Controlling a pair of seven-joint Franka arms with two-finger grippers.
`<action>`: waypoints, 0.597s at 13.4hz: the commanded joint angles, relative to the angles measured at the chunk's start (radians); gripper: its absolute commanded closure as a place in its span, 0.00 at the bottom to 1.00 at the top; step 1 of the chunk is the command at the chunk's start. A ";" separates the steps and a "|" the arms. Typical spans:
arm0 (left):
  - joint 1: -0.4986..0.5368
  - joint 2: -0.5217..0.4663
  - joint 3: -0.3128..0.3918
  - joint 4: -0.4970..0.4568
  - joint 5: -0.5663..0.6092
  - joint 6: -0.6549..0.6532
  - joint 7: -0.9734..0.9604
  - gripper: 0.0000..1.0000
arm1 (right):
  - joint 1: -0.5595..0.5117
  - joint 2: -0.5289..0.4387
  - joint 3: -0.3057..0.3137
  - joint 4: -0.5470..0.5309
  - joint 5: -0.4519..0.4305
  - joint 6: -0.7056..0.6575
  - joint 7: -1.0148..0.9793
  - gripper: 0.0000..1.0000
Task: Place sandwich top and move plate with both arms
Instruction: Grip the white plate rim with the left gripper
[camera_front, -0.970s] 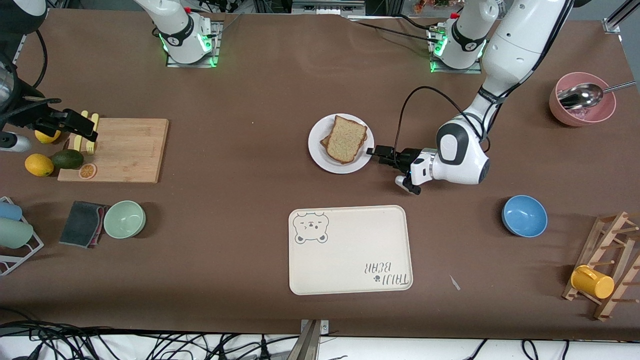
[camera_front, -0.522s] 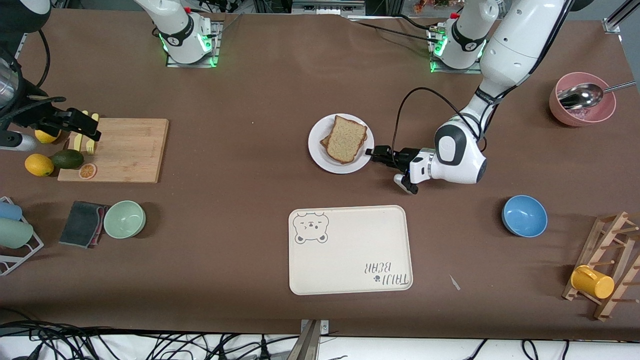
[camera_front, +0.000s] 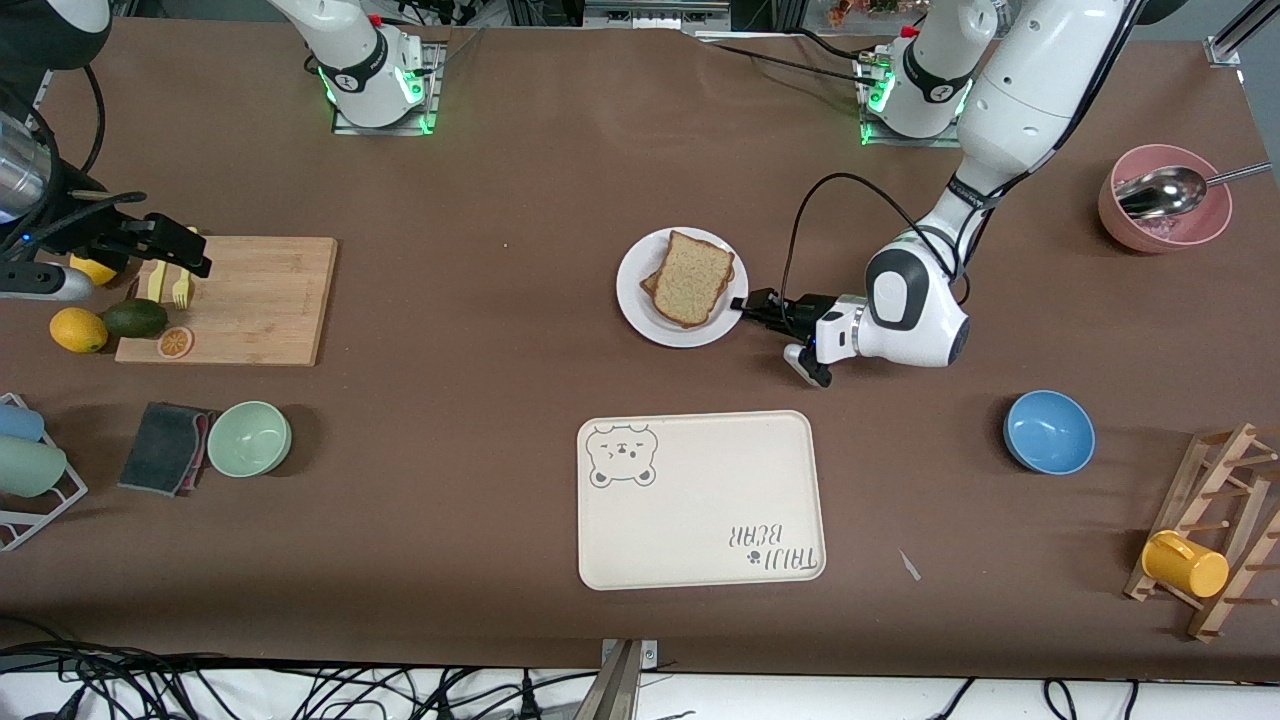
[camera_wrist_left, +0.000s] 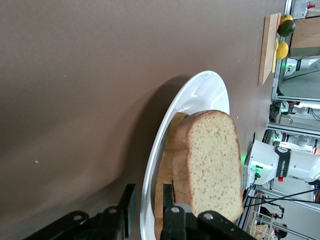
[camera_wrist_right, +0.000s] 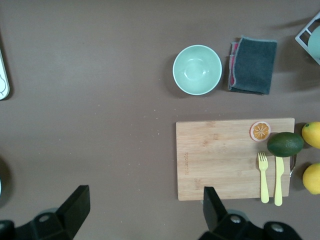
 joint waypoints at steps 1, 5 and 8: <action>-0.011 0.012 0.001 -0.004 -0.037 0.011 0.047 0.80 | 0.016 -0.004 -0.002 -0.002 -0.005 -0.002 0.003 0.00; -0.005 0.015 0.001 -0.006 -0.037 0.010 0.082 1.00 | 0.018 0.015 -0.002 0.030 -0.004 -0.010 0.003 0.00; 0.000 0.009 0.001 -0.006 -0.037 0.005 0.084 1.00 | 0.016 0.019 -0.002 0.029 -0.001 -0.010 -0.004 0.00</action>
